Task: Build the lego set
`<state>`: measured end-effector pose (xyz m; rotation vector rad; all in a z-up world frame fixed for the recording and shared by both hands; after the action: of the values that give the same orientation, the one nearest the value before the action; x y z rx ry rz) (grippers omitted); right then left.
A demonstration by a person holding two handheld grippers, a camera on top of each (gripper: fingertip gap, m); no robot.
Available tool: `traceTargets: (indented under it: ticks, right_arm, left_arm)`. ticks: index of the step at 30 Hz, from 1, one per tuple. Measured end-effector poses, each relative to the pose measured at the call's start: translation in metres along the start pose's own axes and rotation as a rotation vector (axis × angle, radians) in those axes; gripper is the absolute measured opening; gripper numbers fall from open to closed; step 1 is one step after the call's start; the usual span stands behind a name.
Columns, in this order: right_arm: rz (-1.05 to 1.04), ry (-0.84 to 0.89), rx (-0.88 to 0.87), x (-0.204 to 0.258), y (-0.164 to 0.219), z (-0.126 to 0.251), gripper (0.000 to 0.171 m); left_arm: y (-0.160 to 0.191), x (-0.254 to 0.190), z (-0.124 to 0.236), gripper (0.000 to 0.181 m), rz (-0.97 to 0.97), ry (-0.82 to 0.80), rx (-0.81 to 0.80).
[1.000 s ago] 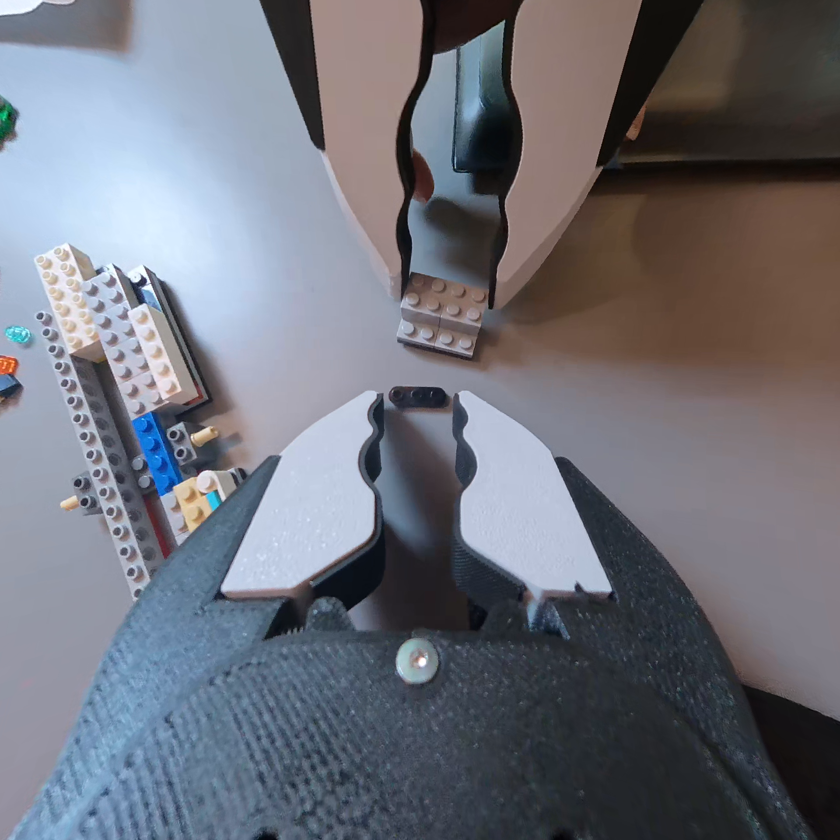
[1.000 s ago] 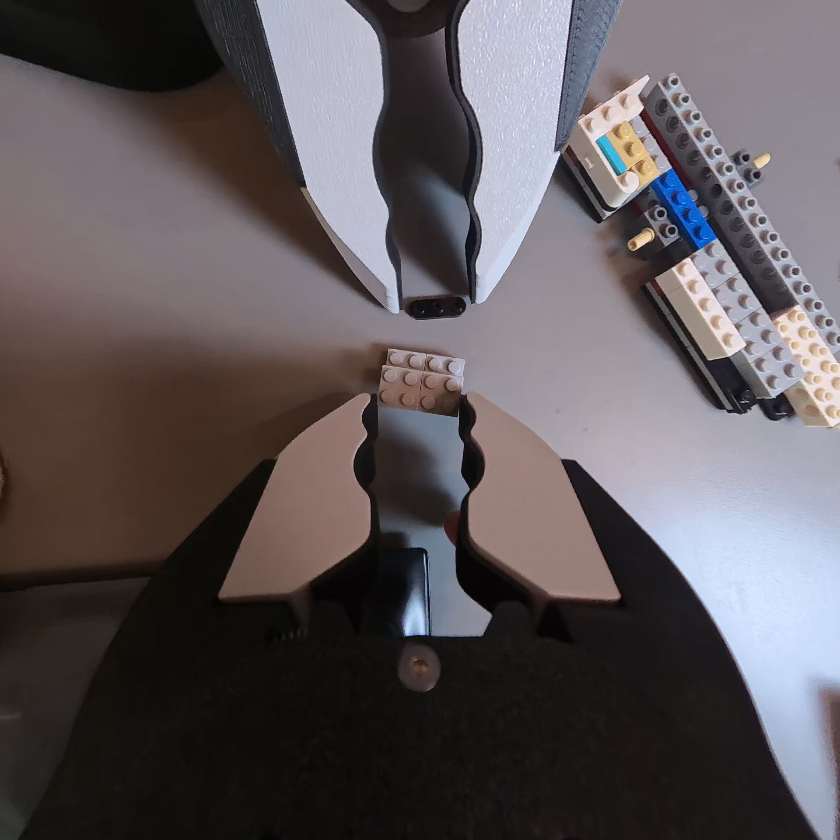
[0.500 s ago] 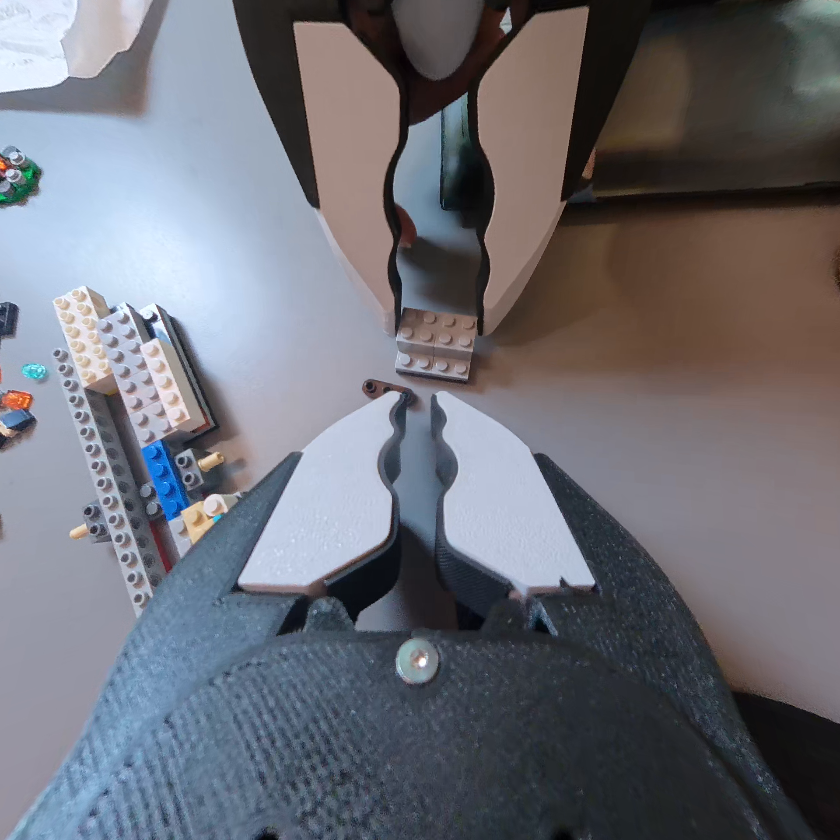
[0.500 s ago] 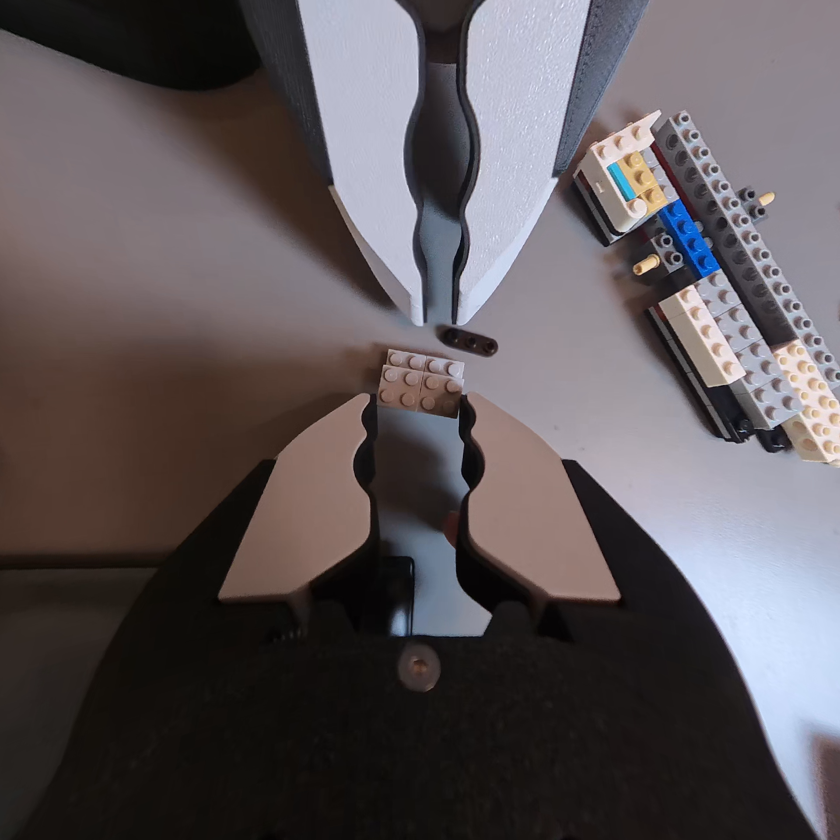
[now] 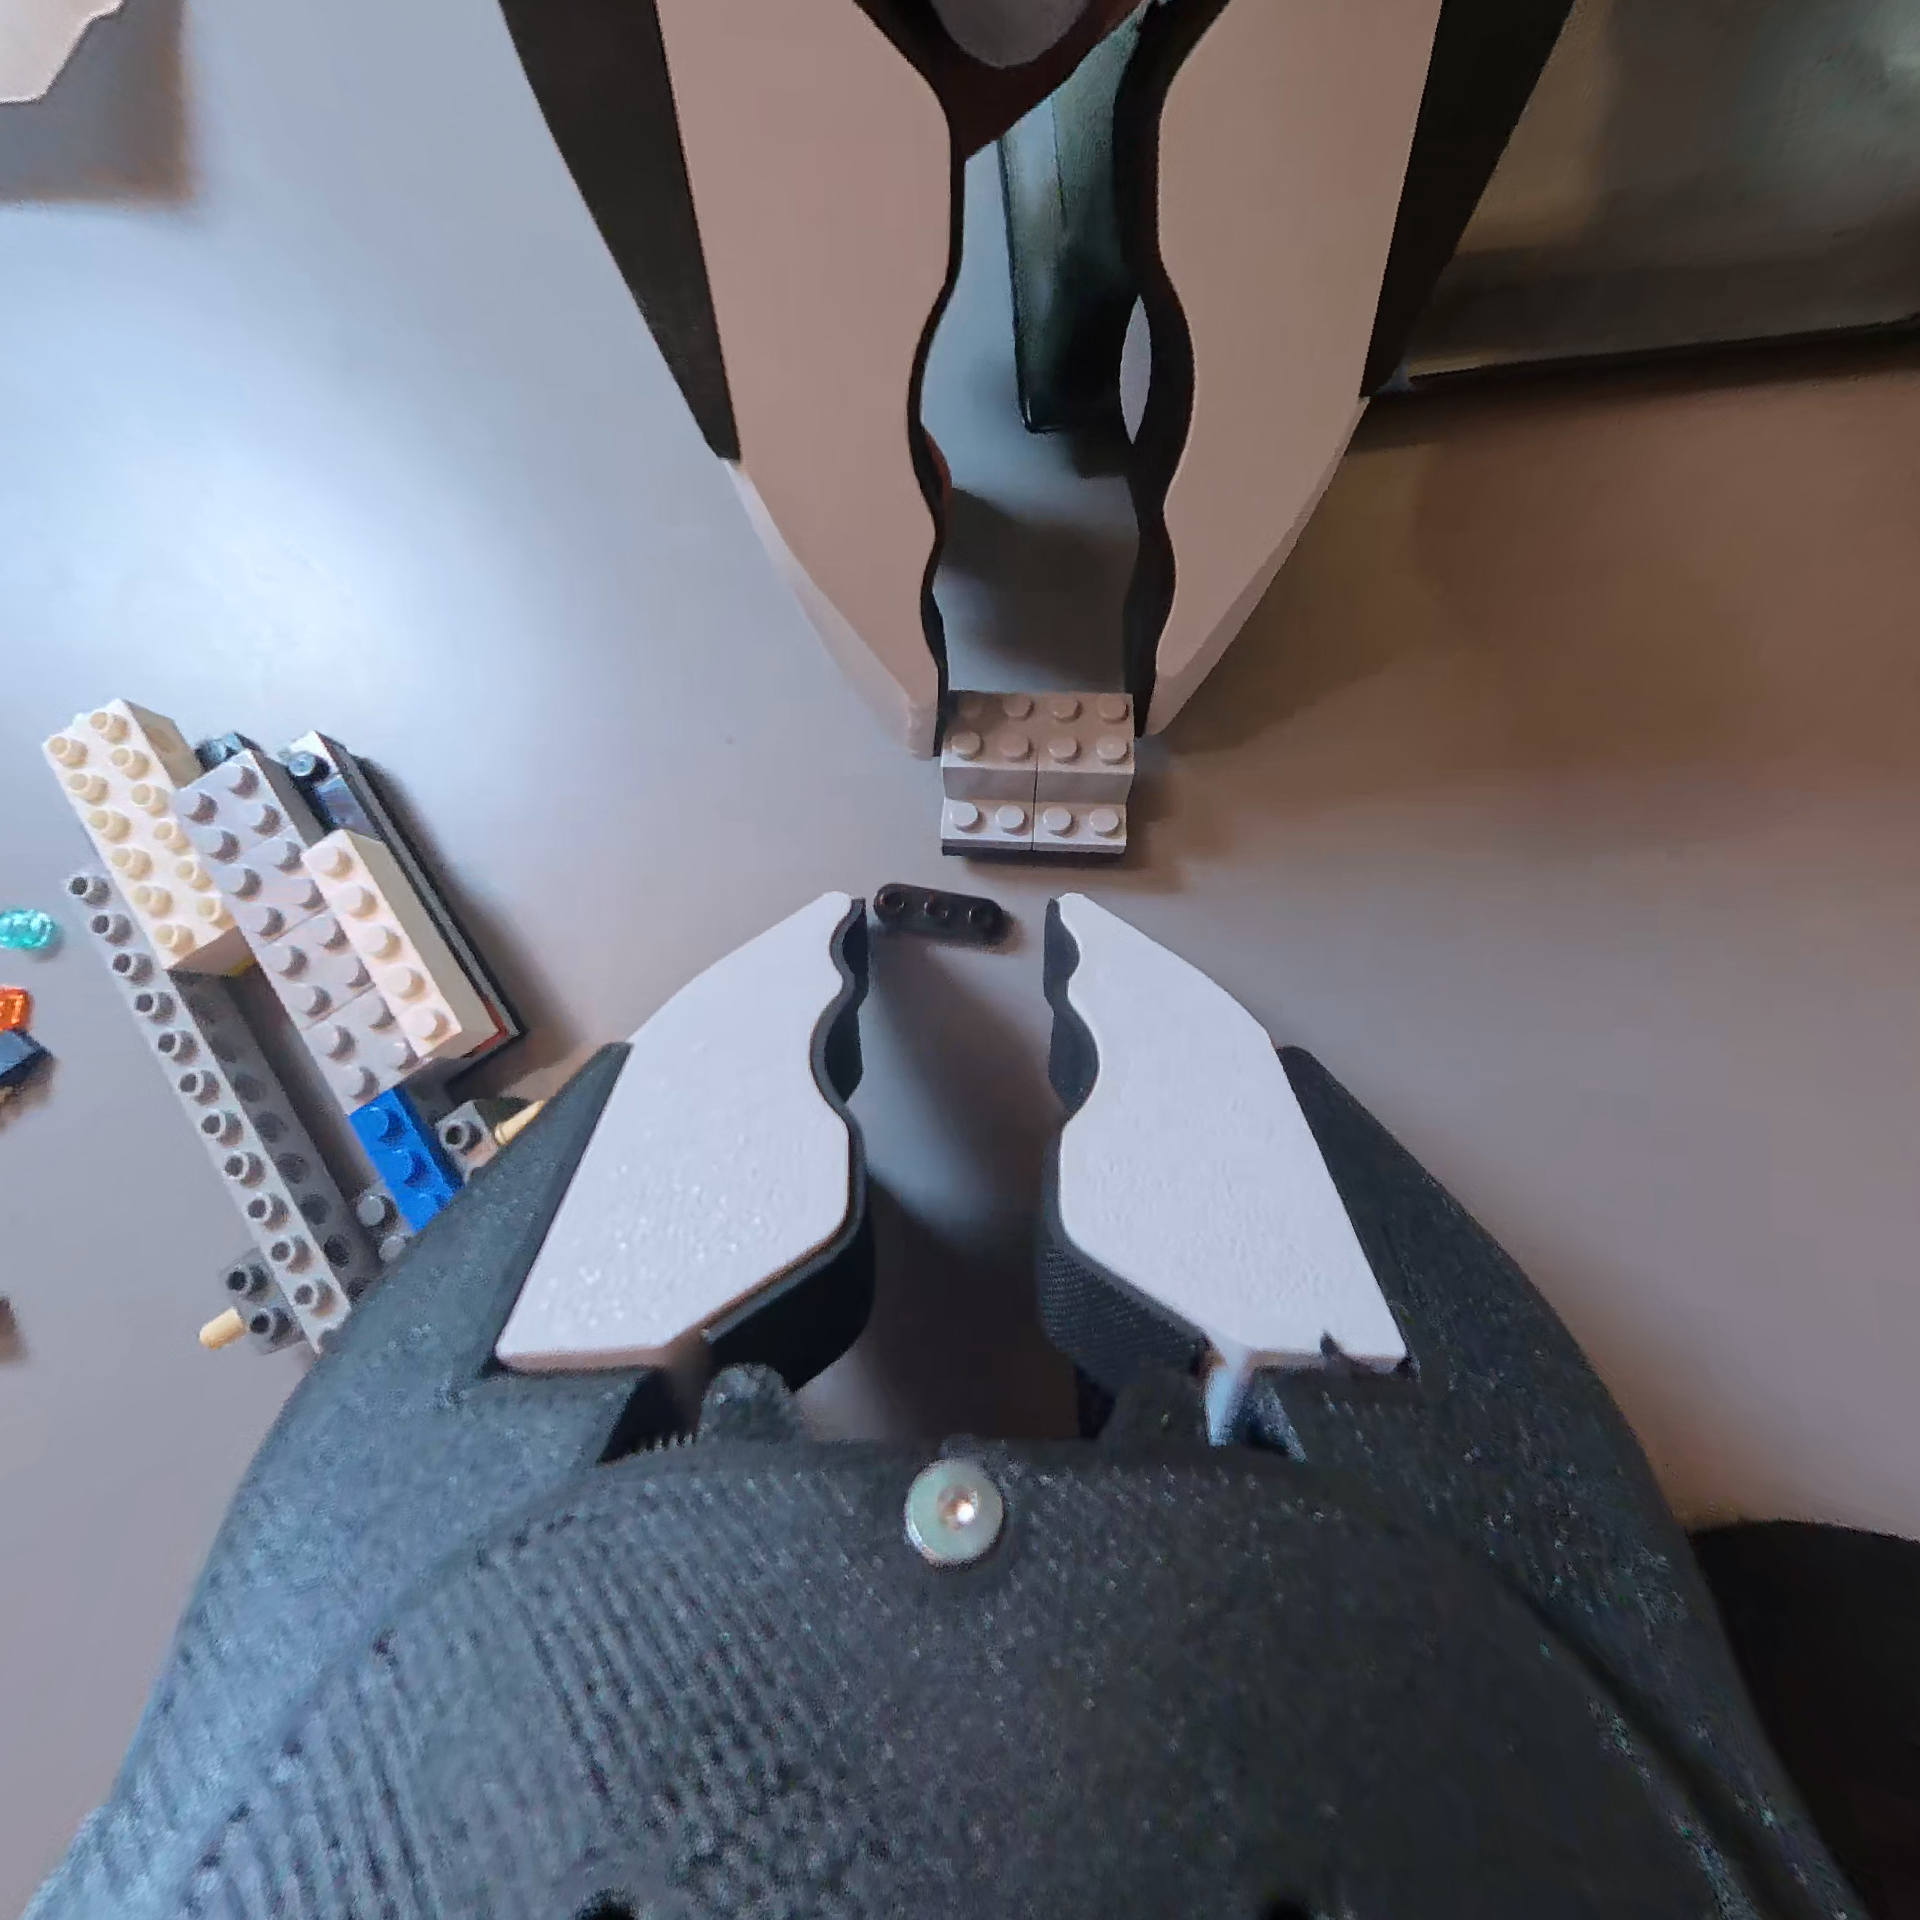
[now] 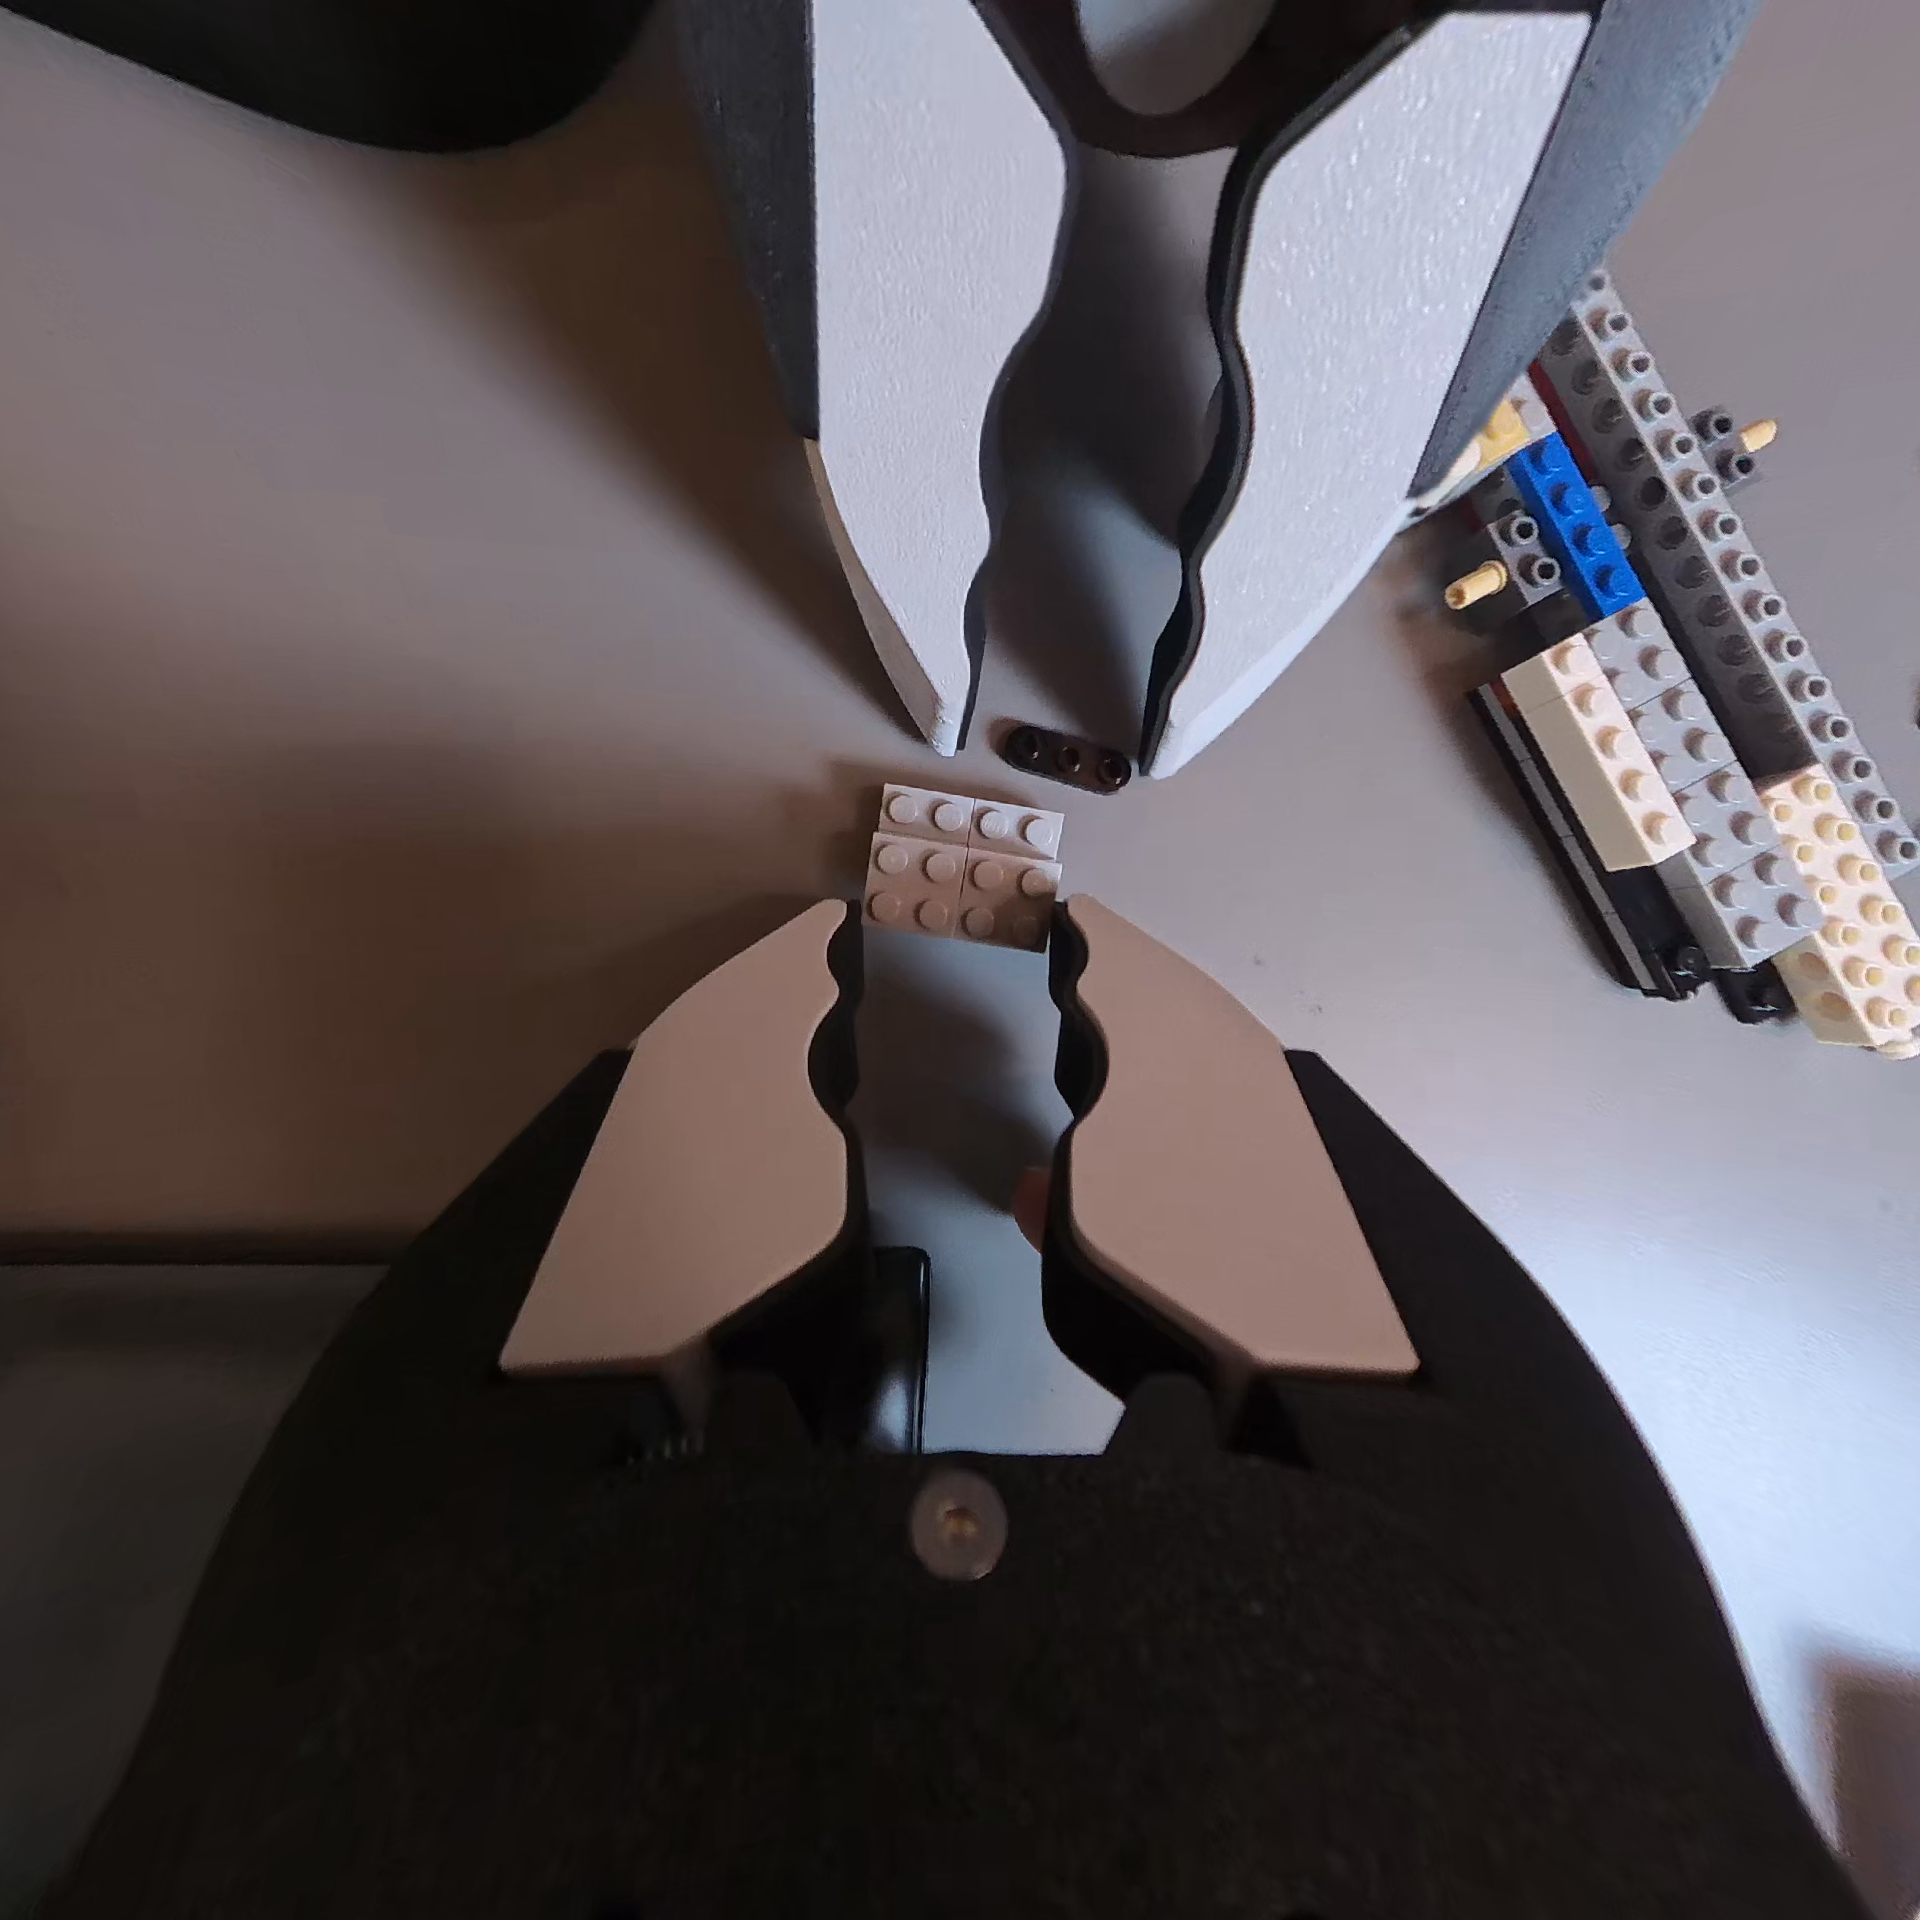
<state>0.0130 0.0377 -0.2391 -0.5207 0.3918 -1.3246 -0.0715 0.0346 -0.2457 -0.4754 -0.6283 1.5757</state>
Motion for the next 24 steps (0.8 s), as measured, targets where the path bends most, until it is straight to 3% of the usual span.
traceTargets:
  ticks: [1,12,19,24]
  right_arm:
    - [0.0,-0.001,-0.001,0.0001,0.0,0.0,0.034]
    - [-0.016,-0.021,-0.018,-0.0018,0.0016,0.0015,0.034]
    - [-0.017,-0.023,-0.021,-0.0019,0.001,0.0009,0.034]
    - [-0.022,-0.027,-0.024,-0.0023,0.0007,0.0005,0.034]
  left_arm:
    - [-0.0004,0.0005,-0.0005,0.032,0.003,0.019,0.005]
    - [-0.0033,0.0007,-0.0033,0.017,-0.052,0.097,0.009]
    - [0.0009,-0.0054,0.0004,0.04,-0.115,0.154,0.004]
    - [-0.0001,-0.0017,-0.0006,0.036,-0.202,0.228,0.007]
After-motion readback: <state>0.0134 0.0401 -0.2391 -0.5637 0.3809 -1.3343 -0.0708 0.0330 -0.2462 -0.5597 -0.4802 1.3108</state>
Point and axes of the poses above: each gripper's, where its closed fingertips meet, z back along the fingers, y out of its underside, x = y × z across the jaws, the point moved 5 cm from there along z, back along the fingers, and after that the axes turned 4 degrees about -z, right-handed, at the moved point
